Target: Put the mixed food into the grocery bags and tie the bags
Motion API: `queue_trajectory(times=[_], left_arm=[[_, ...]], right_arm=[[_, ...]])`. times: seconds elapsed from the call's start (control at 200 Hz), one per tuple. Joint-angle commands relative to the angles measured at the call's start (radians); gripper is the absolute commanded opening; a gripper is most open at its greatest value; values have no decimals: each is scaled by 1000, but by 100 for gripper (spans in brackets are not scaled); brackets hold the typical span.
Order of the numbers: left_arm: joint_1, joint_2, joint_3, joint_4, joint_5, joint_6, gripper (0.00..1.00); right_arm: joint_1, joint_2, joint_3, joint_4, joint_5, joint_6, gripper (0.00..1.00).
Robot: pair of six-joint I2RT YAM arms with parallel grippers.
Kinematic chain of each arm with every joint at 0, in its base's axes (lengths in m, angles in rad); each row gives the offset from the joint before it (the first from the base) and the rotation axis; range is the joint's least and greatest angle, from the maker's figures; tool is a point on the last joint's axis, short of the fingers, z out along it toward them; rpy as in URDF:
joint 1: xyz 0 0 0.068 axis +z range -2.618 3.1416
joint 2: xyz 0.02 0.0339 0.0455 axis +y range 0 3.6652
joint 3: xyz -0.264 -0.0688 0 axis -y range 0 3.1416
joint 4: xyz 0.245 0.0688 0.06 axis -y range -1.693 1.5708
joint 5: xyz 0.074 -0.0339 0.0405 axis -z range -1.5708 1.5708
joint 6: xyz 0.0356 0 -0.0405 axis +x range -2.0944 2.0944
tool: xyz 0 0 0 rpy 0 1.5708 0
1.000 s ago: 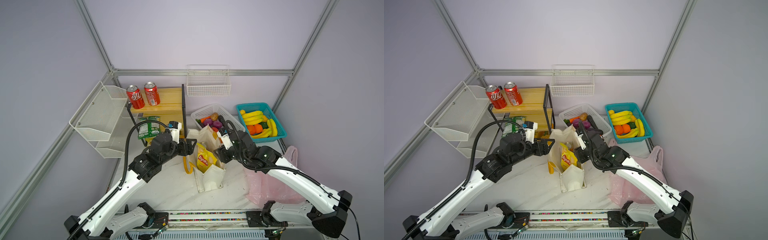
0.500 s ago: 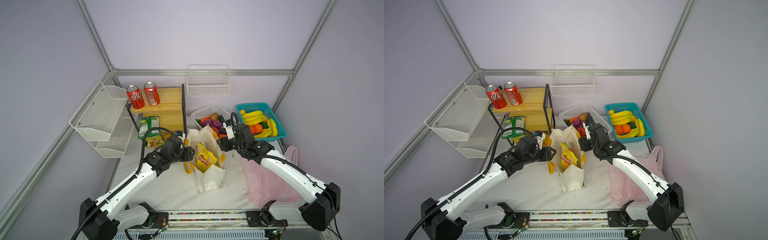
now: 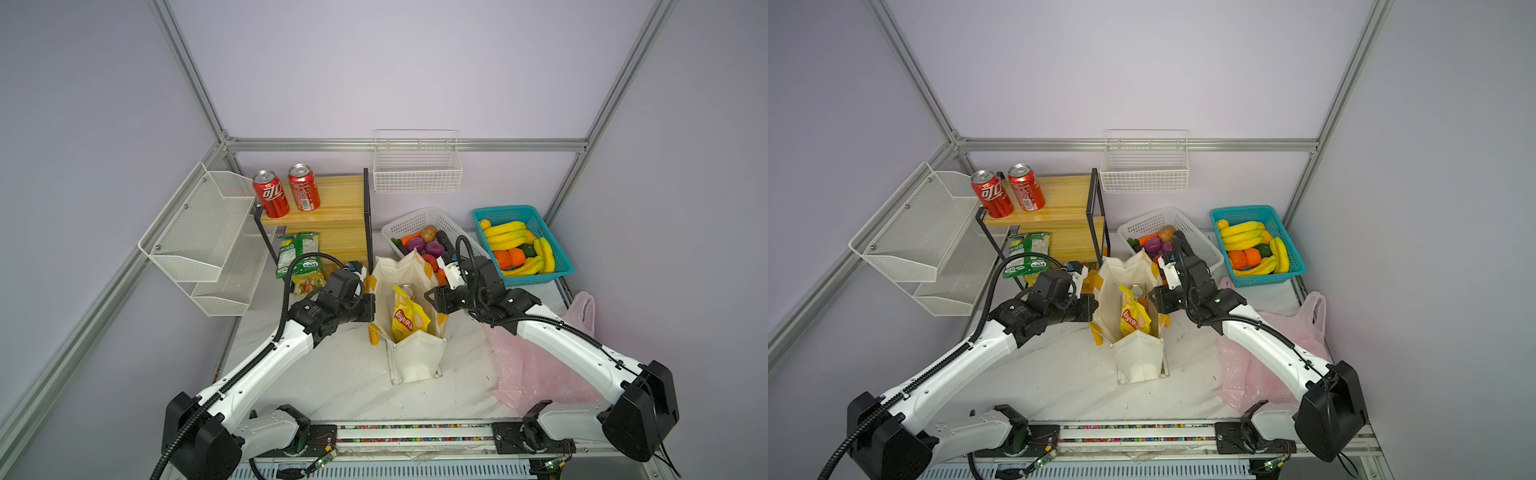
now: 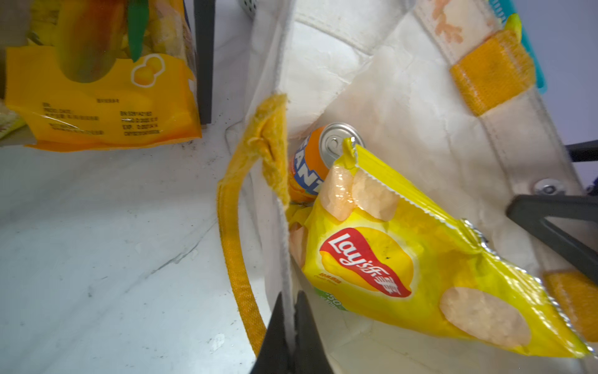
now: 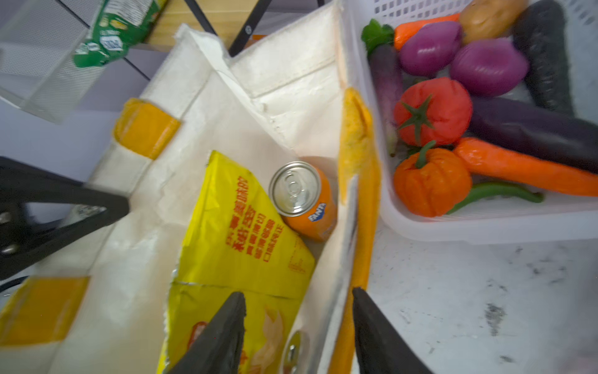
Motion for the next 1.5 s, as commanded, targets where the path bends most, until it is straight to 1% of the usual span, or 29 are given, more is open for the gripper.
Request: queue_trajectory(times=[0.0, 0.16, 0.25, 0.28, 0.305, 0.465, 0.585, 0.725, 0.77, 0.785, 0.83, 0.92, 0.955, 1.045, 1.09, 1.18, 1.275, 1.295, 1.39, 1.445, 1.495], left_arm=[[54, -9, 113, -32, 12, 123, 0], [113, 38, 195, -83, -33, 227, 0], [132, 68, 224, -84, -55, 277, 0], [137, 79, 236, -84, -55, 277, 0], [140, 87, 246, -84, -54, 309, 0], [166, 132, 312, -90, -45, 373, 0], [198, 171, 372, -128, -54, 418, 0], [247, 215, 433, -182, -33, 480, 0], [260, 214, 443, -196, -31, 483, 0], [267, 244, 445, -200, -33, 484, 0], [277, 254, 445, -209, -37, 482, 0], [285, 258, 420, -210, -28, 471, 0], [285, 258, 408, -210, -14, 465, 0], [285, 250, 381, -210, 7, 451, 0], [285, 246, 371, -209, -4, 447, 0], [285, 237, 372, -210, -41, 436, 1], [289, 233, 388, -208, -54, 413, 4], [290, 197, 387, -204, -55, 409, 4], [301, 170, 373, -187, -59, 409, 4], [305, 163, 370, -188, -67, 412, 3], [308, 159, 370, -191, -76, 413, 4]], right_arm=[[2, -47, -35, 91, -180, 26, 60], [4, -63, -89, 206, -339, 80, 65], [9, -58, -100, 243, -382, 92, 66], [10, -55, -100, 248, -390, 91, 67], [11, -52, -99, 249, -395, 88, 67], [34, -30, -98, 283, -440, 85, 69], [75, -7, -95, 311, -441, 86, 69], [109, 12, -80, 323, -433, 77, 69], [109, 9, -72, 313, -411, 67, 69], [109, 5, -70, 306, -401, 62, 70], [109, -7, -60, 280, -373, 36, 70], [97, -41, -48, 227, -242, 28, 73], [79, -51, -44, 210, -216, 19, 73], [20, -65, -22, 182, -203, 7, 74], [0, -70, -8, 168, -186, 0, 74], [-39, -73, 23, 128, -100, -15, 75], [-115, -69, 33, 84, -5, -23, 76], [-137, -70, 30, 79, 13, -22, 77], [-237, -72, 1, 72, 107, -8, 78], [-285, -64, -18, 65, 203, 2, 78], [-306, -45, -34, 57, 298, 2, 79]])
